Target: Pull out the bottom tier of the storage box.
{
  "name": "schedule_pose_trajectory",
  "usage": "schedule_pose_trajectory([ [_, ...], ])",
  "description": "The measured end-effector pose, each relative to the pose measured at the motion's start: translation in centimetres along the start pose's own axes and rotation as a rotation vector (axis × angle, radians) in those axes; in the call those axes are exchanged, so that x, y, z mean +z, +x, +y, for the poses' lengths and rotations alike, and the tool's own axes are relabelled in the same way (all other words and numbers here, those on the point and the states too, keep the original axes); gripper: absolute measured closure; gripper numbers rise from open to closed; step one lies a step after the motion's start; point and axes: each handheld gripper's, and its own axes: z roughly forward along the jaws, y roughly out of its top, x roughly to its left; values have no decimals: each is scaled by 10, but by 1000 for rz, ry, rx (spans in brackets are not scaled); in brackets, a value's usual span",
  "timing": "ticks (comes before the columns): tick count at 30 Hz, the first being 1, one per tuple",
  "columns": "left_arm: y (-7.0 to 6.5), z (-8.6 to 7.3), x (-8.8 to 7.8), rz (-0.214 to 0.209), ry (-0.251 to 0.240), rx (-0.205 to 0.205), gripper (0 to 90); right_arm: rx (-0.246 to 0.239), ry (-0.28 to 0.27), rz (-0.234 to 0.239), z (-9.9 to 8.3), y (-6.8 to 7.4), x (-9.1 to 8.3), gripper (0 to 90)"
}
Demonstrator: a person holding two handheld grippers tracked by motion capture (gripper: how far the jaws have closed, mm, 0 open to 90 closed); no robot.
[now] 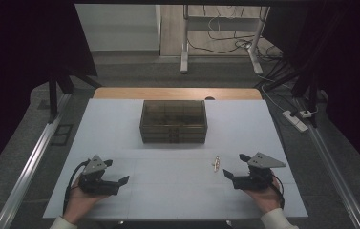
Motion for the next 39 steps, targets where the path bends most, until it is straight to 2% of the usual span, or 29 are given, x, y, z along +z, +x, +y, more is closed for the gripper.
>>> schedule_pose_trajectory([
  [9,-2,0,0,-5,-5,-1,88,-20,-14,26,5,15,4,147],
  [15,-2,0,1,-9,0,-2,89,-9,-9,33,6,17,6,150],
  [30,-4,-2,0,-8,4,-2,90,-43,10,54,7,31,18,152],
  [39,-3,-2,0,-4,6,0,90,-45,15,65,7,37,24,152],
])
